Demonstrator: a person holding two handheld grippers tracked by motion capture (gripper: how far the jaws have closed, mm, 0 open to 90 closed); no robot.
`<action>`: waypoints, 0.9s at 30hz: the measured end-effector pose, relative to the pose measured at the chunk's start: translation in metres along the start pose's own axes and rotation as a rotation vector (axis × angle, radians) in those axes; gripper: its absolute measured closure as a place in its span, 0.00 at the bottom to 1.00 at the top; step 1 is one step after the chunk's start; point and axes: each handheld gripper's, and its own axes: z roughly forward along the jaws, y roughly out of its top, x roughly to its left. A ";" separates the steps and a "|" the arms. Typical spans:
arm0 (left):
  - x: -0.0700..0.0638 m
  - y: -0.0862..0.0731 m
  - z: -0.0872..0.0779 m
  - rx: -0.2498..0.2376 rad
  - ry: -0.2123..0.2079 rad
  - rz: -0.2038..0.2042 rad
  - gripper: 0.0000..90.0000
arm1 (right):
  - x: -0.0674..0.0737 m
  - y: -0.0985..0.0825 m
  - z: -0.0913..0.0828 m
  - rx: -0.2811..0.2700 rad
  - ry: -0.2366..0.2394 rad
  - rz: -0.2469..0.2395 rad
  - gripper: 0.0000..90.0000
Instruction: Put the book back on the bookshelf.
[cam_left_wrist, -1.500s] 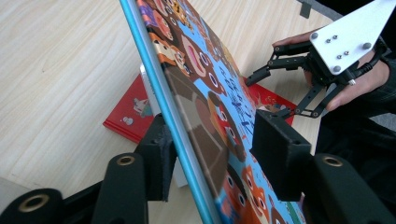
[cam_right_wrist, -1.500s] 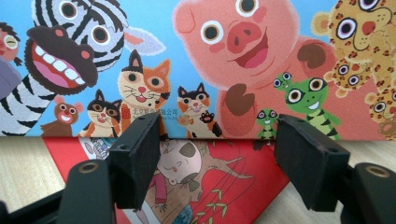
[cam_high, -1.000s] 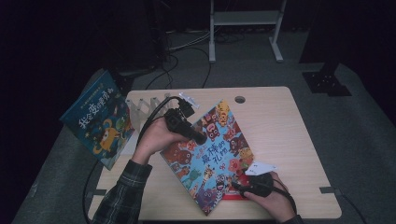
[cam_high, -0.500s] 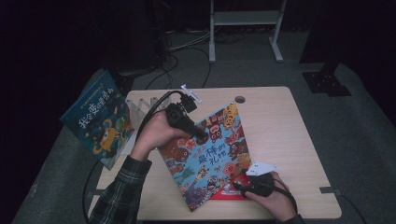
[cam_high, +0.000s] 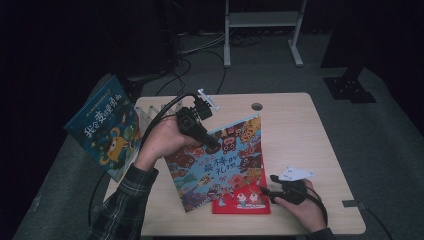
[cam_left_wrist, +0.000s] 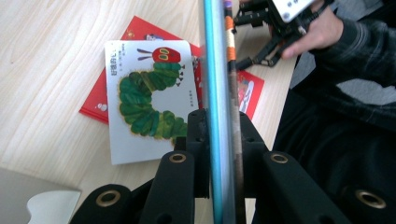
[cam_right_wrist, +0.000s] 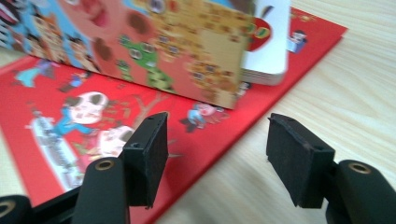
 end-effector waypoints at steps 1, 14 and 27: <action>-0.002 0.000 -0.001 0.009 0.006 0.010 0.90 | -0.002 -0.001 0.001 -0.002 -0.010 0.001 0.42; -0.010 -0.011 -0.028 -0.002 0.053 0.026 0.90 | -0.024 -0.005 -0.002 -0.012 -0.108 0.069 0.39; 0.003 -0.051 -0.071 -0.031 0.156 -0.078 0.90 | -0.042 -0.010 -0.004 0.002 -0.176 0.110 0.39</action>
